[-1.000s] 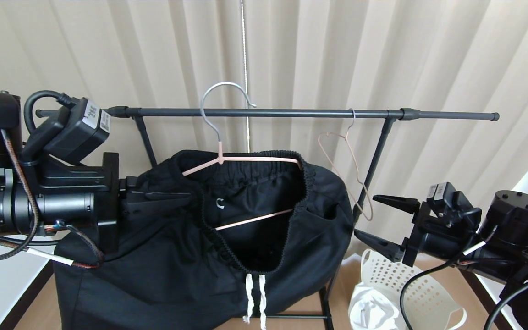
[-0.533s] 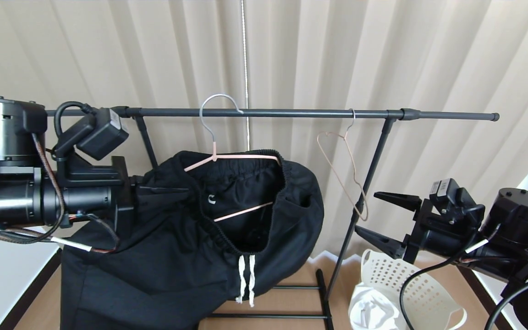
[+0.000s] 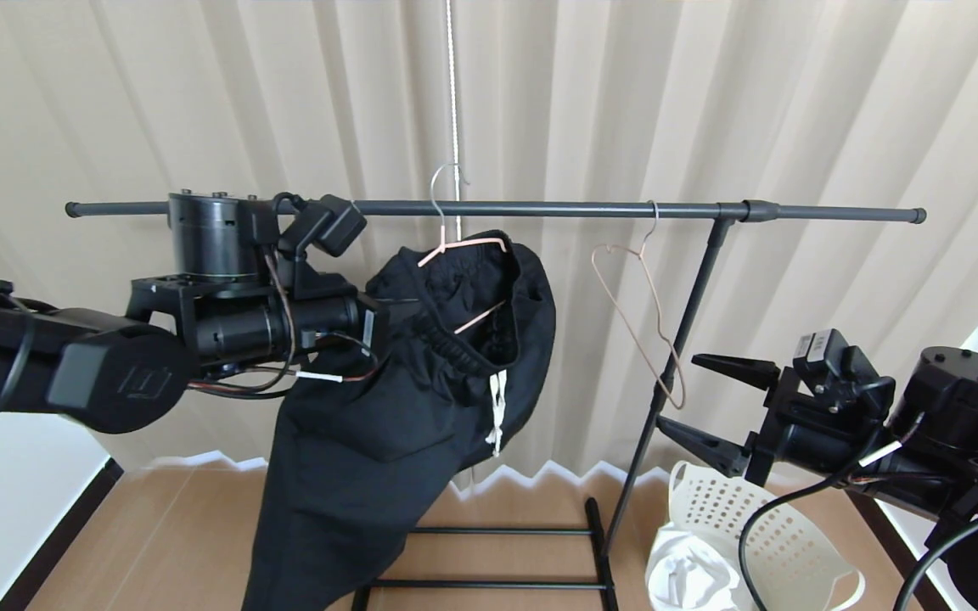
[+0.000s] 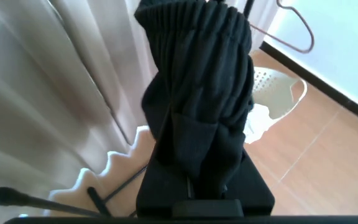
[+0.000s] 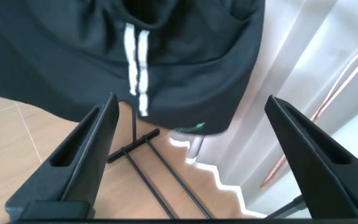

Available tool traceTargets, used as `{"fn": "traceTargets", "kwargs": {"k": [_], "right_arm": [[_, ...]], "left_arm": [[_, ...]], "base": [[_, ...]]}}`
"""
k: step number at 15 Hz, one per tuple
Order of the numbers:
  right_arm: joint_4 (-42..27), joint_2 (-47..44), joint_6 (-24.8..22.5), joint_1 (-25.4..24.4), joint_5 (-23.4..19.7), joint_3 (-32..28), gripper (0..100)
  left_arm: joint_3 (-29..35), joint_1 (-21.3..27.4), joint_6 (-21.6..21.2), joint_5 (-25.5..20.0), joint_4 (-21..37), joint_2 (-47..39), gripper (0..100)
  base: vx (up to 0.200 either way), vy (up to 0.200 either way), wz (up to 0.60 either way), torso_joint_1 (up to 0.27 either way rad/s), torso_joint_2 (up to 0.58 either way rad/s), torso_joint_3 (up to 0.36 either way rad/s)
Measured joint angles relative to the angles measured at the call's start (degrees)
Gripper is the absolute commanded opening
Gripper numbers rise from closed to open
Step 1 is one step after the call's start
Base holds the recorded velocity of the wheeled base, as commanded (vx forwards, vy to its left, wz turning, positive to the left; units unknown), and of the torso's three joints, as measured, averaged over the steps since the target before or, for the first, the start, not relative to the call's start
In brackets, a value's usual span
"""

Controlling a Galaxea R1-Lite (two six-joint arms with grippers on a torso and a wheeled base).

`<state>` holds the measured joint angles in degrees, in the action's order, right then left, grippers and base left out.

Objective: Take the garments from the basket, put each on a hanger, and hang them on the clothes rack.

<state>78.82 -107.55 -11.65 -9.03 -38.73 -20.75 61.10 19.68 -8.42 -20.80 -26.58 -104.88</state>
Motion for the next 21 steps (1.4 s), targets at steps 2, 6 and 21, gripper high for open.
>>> {"fn": "traceTargets", "kwargs": {"k": [2, 6, 21], "right_arm": [[0.0, 0.0, 0.0, 0.0, 0.1, -0.1, 100], [0.0, 0.0, 0.0, 0.0, 0.1, -0.2, 100], [0.0, -0.6, 0.0, 0.1, 0.2, -0.3, 100]], "left_arm": [[2.6, 0.6, 1.9, 0.2, -0.2, -3.2, 0], [7.1, 0.9, 2.6, 3.3, -0.2, -8.4, 0], [32.9, 1.0, 9.6, 6.4, -0.1, -28.1, 0]], "base": [[0.000, 0.000, 0.00, 0.000, 0.00, 0.000], [0.000, 0.000, 0.00, 0.000, 0.00, 0.000], [0.000, 0.000, 0.00, 0.000, 0.00, 0.000]]}}
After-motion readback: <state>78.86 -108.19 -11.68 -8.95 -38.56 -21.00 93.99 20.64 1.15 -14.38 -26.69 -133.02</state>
